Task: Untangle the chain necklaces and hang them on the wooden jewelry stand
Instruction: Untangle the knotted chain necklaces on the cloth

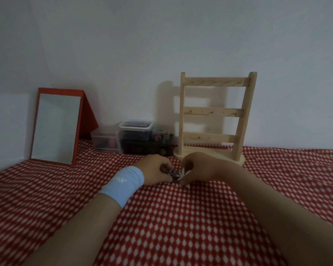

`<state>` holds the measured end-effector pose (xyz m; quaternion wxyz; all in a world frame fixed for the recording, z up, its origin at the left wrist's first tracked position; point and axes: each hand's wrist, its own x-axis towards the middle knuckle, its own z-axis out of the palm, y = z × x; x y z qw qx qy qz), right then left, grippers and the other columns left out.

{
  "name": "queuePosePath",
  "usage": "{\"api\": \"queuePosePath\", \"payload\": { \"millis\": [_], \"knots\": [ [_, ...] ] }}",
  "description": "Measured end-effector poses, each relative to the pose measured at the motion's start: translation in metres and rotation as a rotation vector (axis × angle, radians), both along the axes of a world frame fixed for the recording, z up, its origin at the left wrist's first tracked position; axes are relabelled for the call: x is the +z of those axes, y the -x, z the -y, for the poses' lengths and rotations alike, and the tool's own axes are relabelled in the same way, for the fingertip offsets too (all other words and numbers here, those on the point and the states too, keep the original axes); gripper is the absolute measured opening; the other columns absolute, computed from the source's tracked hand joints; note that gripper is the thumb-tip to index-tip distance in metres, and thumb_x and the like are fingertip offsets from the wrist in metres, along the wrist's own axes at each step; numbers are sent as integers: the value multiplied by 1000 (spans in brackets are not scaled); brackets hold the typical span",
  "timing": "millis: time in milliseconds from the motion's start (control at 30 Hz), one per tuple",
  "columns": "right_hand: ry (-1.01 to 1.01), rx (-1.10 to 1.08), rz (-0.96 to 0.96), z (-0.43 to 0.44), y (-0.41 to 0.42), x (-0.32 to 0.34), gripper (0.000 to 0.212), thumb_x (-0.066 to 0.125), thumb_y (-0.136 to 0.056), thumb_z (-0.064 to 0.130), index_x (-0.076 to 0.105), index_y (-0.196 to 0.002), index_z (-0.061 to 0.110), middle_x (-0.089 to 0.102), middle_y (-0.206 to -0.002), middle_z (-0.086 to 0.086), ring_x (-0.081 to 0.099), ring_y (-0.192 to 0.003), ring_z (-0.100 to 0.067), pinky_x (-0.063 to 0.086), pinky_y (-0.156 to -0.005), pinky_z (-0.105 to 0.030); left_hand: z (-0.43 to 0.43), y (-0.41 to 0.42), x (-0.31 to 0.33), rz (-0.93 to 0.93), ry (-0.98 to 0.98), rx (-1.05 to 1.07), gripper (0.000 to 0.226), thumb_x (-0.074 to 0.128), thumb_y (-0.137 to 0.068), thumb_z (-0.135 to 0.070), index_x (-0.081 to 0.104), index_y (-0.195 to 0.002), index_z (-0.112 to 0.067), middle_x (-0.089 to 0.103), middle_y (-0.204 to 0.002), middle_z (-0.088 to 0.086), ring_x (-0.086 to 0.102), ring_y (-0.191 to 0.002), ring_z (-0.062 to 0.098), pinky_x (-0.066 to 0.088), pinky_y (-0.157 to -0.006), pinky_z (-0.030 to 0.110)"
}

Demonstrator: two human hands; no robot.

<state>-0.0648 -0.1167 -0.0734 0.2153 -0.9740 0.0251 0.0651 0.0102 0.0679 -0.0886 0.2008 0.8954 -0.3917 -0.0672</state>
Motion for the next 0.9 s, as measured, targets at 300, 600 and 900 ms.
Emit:
{"api": "queuePosePath", "payload": {
  "millis": [300,600,900],
  "knots": [
    [-634,-202,142,55,19,10,24,65,-91,4,68,-68,9,69,-88,-18,63,-77,-26,58,-75,-39,11,-8,11,38,178,24,23,56,-95,-38,73,-89,-23,70,-91,-8,63,-87,8,50,-84,29],
    [-648,-143,120,81,32,17,15,62,-98,16,72,-92,7,69,-78,-9,62,-63,-22,54,-57,-28,42,-8,29,140,-419,177,28,54,-94,-32,66,-107,-10,62,-96,0,61,-89,17,49,-78,28],
    [-589,-90,209,83,31,15,10,67,-95,9,74,-97,3,74,-71,-7,66,-61,-19,55,-60,-26,87,1,11,-227,321,-70,26,82,-76,-27,71,-100,-25,70,-94,-7,67,-91,7,54,-94,33]
  ]
}}
